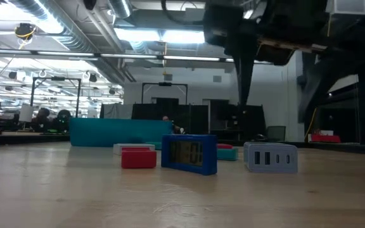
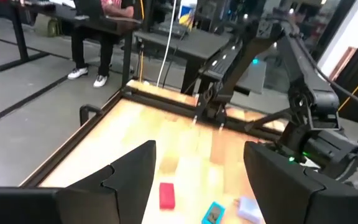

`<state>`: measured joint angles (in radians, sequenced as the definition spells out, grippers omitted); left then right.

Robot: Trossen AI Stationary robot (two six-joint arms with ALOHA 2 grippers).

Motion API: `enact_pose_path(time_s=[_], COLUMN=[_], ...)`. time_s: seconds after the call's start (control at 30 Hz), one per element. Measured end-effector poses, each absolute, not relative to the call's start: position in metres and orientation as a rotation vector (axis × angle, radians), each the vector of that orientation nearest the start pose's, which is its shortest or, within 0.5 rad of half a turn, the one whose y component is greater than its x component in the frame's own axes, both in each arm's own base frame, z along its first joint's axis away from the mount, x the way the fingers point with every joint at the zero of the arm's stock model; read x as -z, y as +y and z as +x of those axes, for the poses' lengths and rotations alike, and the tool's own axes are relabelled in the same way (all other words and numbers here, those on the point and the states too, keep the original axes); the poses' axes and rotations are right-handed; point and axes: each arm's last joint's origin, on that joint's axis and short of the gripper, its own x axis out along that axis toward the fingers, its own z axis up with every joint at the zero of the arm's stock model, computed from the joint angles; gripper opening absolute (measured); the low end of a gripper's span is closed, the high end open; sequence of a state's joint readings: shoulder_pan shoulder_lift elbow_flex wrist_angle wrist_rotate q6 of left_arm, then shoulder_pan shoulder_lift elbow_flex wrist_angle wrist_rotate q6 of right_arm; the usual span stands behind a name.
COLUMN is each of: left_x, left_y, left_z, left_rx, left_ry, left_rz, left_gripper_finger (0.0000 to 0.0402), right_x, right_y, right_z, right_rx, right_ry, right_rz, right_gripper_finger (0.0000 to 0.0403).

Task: Pick & Place Office items
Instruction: Put the light blue charger adapter into the blue bin

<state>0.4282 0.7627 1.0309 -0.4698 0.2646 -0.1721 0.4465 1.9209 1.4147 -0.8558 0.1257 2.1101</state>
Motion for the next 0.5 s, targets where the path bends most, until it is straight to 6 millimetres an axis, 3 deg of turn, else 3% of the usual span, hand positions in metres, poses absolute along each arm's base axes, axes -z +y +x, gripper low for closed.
enact_pose_path(time_s=[0.5], left_x=[-0.378], left_y=[0.054], left_z=[0.140], left_rx=[-0.119], left_ry=[0.293], left_rz=[-0.222], left_gripper_finger=[0.0239], right_x=[-0.181], right_y=[0.142], right_z=[0.346], right_rx=[1.175], right_ry=[1.007], right_rz=[1.427], right_gripper_finger=[0.0310])
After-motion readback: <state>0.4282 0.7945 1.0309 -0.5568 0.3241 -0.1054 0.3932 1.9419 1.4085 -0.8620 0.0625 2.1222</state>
